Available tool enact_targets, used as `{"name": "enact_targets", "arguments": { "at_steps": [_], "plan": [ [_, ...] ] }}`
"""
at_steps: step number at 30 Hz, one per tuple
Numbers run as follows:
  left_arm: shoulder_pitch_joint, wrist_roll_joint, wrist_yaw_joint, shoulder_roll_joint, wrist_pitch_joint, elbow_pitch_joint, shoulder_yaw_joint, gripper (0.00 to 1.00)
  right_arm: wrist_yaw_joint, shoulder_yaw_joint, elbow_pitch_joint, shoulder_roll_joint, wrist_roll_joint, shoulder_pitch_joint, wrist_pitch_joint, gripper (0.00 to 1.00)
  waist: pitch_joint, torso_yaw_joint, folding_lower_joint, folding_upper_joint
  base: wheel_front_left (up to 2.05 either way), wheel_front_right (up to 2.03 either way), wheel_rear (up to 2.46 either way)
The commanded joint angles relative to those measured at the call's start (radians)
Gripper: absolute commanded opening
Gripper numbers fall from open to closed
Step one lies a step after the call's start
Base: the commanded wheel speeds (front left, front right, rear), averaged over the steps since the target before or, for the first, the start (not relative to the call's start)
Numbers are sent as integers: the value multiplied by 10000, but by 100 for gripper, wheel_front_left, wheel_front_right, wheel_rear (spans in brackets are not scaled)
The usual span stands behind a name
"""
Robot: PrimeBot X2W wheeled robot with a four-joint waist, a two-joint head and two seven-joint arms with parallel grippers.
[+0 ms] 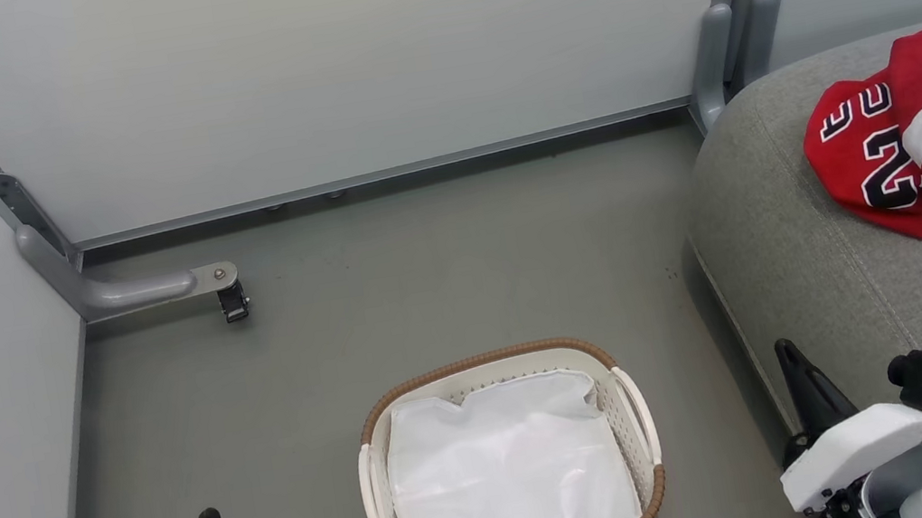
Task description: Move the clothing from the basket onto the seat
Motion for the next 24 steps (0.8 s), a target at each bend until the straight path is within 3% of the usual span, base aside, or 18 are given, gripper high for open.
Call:
{"name": "enact_targets", "arguments": {
  "at_steps": [1,24],
  "plan": [
    [-353,-398,-72,82,70,-118,77,0,-3,-93,-196,-44,424,-198,85,0,0,-4,0,0,0,0,0],
    [-977,-3553,-262,120,947,-84,516,0,-5,-642,-491,-70,3888,-246,987,0,-5,-71,0,0,0,0,0]
  ]
}}
